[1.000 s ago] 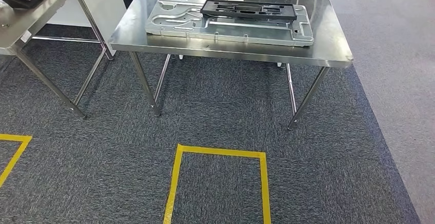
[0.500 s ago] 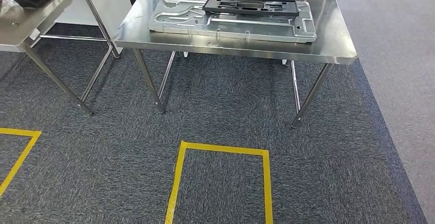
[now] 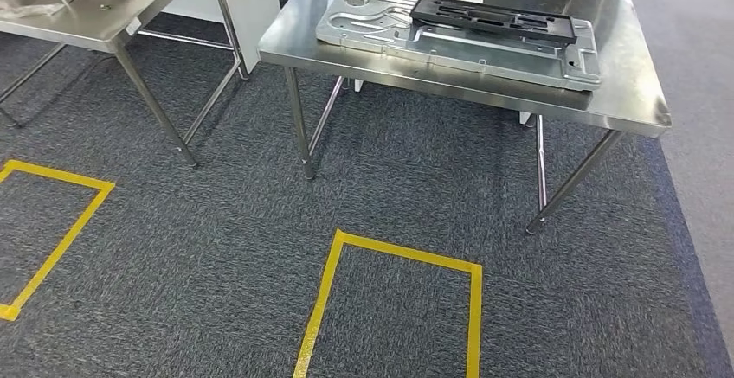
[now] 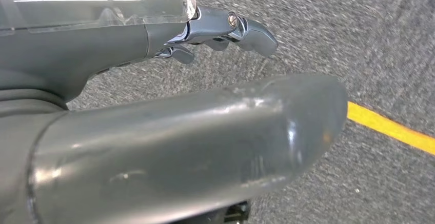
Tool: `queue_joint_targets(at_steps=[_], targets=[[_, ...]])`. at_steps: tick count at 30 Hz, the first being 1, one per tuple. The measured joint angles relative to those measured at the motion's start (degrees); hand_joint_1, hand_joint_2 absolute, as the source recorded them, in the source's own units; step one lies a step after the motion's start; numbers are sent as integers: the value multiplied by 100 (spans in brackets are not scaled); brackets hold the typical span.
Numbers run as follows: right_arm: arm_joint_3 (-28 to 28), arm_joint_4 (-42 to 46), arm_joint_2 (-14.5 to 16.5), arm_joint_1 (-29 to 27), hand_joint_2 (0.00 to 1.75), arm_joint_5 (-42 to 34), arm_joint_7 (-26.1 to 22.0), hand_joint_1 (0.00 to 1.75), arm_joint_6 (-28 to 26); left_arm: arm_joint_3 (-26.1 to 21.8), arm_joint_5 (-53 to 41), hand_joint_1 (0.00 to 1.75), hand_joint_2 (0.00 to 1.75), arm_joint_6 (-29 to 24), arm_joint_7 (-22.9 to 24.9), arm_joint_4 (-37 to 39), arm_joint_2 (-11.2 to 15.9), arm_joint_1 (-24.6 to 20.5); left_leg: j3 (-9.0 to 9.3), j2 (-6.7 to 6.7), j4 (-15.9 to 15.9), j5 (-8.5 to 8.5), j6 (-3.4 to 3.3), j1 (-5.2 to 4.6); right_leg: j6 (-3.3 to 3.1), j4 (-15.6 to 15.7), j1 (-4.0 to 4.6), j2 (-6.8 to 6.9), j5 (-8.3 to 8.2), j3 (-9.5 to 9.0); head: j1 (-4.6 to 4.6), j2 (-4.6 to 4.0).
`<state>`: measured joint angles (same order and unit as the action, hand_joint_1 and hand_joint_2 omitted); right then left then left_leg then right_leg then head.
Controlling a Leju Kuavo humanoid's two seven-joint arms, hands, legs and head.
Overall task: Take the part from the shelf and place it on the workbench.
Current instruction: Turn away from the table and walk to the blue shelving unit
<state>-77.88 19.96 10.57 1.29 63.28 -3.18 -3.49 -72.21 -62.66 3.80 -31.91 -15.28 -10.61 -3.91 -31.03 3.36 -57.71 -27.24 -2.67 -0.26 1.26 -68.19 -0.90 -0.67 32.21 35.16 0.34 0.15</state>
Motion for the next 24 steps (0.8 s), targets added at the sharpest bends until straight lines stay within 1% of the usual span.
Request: queue_joint_targets(at_steps=[1,2,3,4,5,6,7,8,9,10,11,12,13,14,15,16,17,18,19,20,21,22,23,24], targets=[[30,-19,-10,-7,0,36,56,0,48,-4,-17,0,0,-1,8,0,-8,-2,-3,60,-8,3,9,-13,-67,393,14,-140,-165,-193,-4,0],[49,-42,-16,-13,0,60,114,0,104,-7,-33,0,0,-2,14,0,-15,-12,-15,118,-20,7,25,-21,-114,729,23,-264,-278,-344,-8,0],[62,-64,-24,-15,0,80,168,0,156,-10,-49,0,0,-3,20,0,-22,-22,-36,168,-29,15,48,-16,-146,940,33,-360,-326,-433,-10,0],[74,-88,-30,-14,0,100,224,0,206,-12,-66,0,0,-3,26,0,-28,-30,-61,224,-31,26,80,-5,-162,1026,40,-397,-317,-465,-13,0],[84,-112,-29,-10,0,115,273,0,250,-15,-80,0,0,-4,30,0,-27,-34,-86,286,-24,40,116,8,-159,1063,46,-341,-326,-475,-10,0],[96,-135,-27,-5,0,125,318,0,291,-19,-96,0,0,-4,32,-1,-22,-29,-101,305,-33,40,148,16,-169,1096,35,-268,-344,-495,-11,0],[105,-155,-26,-5,0,133,358,0,328,-22,-109,0,0,-3,35,-2,-17,-25,-132,239,-91,-8,177,9,-190,1142,18,-196,-363,-518,-17,0],[112,-171,-25,-10,0,139,388,0,360,-25,-118,0,0,-3,36,-3,-12,-24,-205,118,-246,-117,204,1,-215,1188,-2,-113,-384,-538,-34,0],[114,-187,-23,-18,0,143,411,0,384,-26,-124,0,0,-2,36,-4,-7,-26,-329,-37,-525,-292,231,2,-235,1221,-17,-26,-398,-551,-51,0],[114,-197,-26,-27,0,148,424,0,397,-27,-127,0,0,-1,37,-4,-7,-31,-509,-171,-896,-498,262,13,-251,1230,-13,54,-399,-551,-65,0],[114,-209,-26,-33,0,151,431,0,403,-27,-133,0,0,-1,37,-4,-7,-32,-693,-235,-1282,-673,296,39,-254,1227,-10,141,-396,-545,-76,0],[114,-220,-26,-34,0,155,434,0,404,-27,-137,0,0,0,37,-4,-7,-30,-823,-269,-1565,-767,326,66,-250,1223,-8,221,-391,-540,-75,0],[115,-231,-26,-31,0,158,435,0,405,-28,-142,0,0,1,37,-4,-6,-24,-846,-292,-1638,-741,353,91,-239,1217,-10,296,-384,-540,-76,0],[115,-242,-25,-25,0,162,436,0,406,-29,-144,0,0,1,37,-4,-3,-18,-741,-322,-1460,-604,373,112,-222,1206,-16,364,-372,-546,-76,0],[116,-251,-25,-20,0,166,437,0,409,-30,-146,0,0,1,37,-4,2,-15,-531,-379,-1083,-402,386,127,-197,1189,-25,427,-354,-556,-77,1],[118,-259,-25,-16,0,171,439,0,415,-31,-149,0,0,1,37,-4,5,-17,-298,-494,-646,-240,387,129,-164,1166,-27,487,-331,-566,-79,1],[119,-265,-25,-14,0,179,442,0,422,-31,-153,0,0,1,37,-4,9,-23,-115,-582,-298,-126,369,121,-126,1142,-20,539,-305,-574,-75,1],[120,-268,-26,-10,0,185,449,0,431,-31,-156,0,0,2,36,-4,11,-29,-12,-640,-92,-78,344,108,-90,1123,-10,582,-286,-584,-67,1],[120,-271,-27,-2,0,191,459,0,440,-33,-160,0,0,3,36,-4,13,-30,7,-658,-26,-87,314,93,-55,1116,4,622,-275,-593,-59,0],[121,-272,-28,11,0,198,469,0,449,-35,-162,0,0,4,35,-4,16,-24,-8,-600,-30,-76,278,83,-22,1119,10,660,-272,-606,-52,0],[121,-273,-29,26,0,202,478,0,456,-38,-165,0,0,5,35,-4,19,-16,-7,-550,-20,-62,239,89,14,1121,2,670,-263,-620,-48,0],[121,-274,-32,34,0,206,487,0,463,-40,-169,0,0,7,34,-4,21,-9,-4,-504,-3,-43,198,96,51,1093,-12,600,-222,-619,-42,0],[120,-275,-34,38,0,209,495,0,469,-42,-174,0,0,8,34,-4,23,-9,0,-456,17,-19,155,105,78,982,-26,478,-122,-577,-34,0],[120,-278,-37,35,0,217,508,0,471,-43,-180,0,0,9,33,-4,23,-16,0,-407,33,5,117,112,95,734,-36,326,50,-466,-21,0]])
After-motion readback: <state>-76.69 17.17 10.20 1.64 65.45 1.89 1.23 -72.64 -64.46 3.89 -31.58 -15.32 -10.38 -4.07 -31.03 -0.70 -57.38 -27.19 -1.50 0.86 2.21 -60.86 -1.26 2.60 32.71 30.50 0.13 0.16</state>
